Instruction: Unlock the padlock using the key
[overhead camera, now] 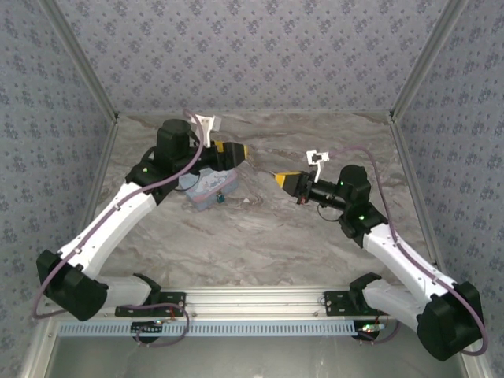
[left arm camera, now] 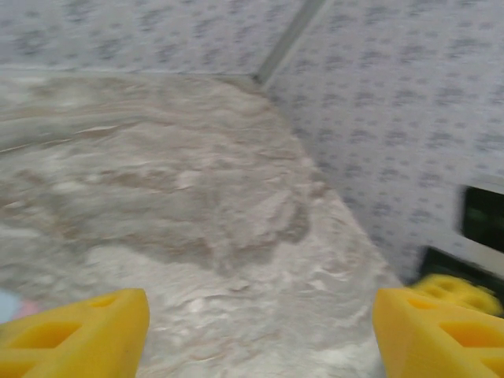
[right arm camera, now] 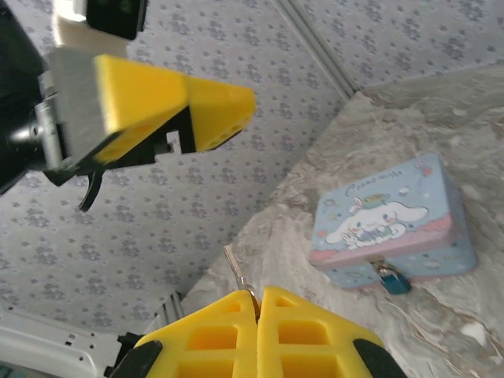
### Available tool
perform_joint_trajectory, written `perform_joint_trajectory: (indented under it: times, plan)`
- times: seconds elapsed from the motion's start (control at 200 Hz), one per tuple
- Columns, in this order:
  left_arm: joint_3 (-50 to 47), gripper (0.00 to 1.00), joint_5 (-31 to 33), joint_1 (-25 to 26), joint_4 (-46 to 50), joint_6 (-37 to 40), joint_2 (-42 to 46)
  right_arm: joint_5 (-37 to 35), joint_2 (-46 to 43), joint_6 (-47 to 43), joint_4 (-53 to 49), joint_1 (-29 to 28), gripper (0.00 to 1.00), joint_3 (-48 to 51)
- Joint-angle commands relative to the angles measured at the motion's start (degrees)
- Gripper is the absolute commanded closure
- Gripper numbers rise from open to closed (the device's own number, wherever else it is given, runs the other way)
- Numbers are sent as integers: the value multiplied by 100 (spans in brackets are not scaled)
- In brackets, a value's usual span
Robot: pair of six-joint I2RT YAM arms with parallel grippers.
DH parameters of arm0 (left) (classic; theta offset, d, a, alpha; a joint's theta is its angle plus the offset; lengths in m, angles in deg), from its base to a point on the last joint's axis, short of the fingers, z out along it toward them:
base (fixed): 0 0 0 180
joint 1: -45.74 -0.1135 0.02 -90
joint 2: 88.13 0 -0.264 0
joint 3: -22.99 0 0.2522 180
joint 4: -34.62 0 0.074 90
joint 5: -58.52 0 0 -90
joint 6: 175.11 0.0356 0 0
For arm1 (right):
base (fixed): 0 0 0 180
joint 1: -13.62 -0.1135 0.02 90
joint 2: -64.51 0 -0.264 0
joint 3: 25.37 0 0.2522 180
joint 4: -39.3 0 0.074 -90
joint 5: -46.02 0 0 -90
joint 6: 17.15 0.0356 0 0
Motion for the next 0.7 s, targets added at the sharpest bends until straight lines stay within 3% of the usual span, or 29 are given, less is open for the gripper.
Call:
perform_joint_trajectory:
  times: [0.0, 0.185, 0.695]
  plan:
    - [239, 24, 555, -219, 840, 391, -415, -347, -254, -336, -745, 27, 100, 113]
    - [739, 24, 982, -239, 1444, 837, -1359, -509, -383, -275, -893, 93, 100, 319]
    - [1754, 26, 1190, -111, 2170, 1252, -3231, -559, -466, -242, -1135, 337, 100, 408]
